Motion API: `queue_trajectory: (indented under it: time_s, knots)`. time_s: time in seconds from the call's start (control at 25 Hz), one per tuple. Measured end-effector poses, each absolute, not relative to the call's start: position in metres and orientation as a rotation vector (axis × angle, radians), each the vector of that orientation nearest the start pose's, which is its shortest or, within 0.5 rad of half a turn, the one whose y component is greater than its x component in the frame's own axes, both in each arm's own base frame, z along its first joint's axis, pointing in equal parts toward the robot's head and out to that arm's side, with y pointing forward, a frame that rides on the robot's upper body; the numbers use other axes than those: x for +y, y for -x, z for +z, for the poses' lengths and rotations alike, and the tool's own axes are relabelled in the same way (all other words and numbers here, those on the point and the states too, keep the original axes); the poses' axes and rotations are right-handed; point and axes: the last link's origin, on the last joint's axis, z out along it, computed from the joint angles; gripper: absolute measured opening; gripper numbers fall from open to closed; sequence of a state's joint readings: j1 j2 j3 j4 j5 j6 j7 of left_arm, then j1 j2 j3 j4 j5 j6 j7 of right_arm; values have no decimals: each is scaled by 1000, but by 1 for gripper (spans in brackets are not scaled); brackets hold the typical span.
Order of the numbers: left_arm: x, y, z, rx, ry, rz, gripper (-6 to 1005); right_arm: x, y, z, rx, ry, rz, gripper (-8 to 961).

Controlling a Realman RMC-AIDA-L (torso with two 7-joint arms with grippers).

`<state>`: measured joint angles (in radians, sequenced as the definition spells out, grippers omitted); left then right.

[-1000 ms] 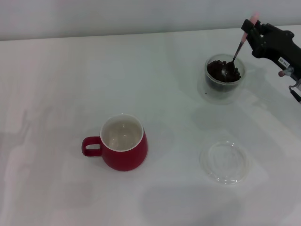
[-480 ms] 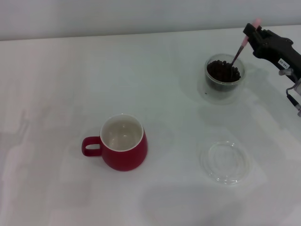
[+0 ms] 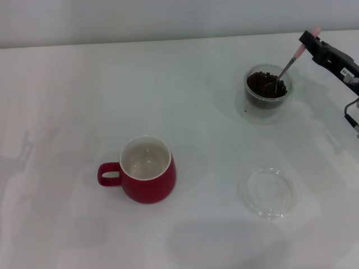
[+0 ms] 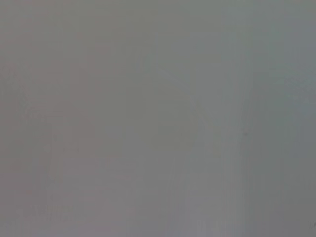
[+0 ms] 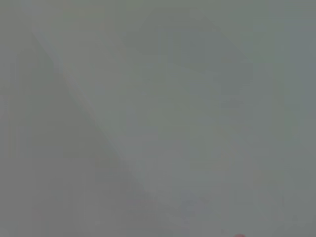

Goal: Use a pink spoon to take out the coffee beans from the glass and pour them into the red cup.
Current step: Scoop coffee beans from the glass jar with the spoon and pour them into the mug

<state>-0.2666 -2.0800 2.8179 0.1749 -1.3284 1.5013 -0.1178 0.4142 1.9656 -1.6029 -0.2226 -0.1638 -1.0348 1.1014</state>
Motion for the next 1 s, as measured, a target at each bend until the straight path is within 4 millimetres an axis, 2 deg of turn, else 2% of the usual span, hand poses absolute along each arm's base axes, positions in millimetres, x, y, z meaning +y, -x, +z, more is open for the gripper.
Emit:
queue_trajectory:
  time_s: [0.52, 1.0]
  knots:
    - [254, 336, -5, -428, 1493, -832, 850, 356, -355, 28, 1386, 1501, 1150, 183]
    - [254, 336, -2, -425, 1473, -837, 851, 357, -355, 30, 1461, 1444, 1204, 189]
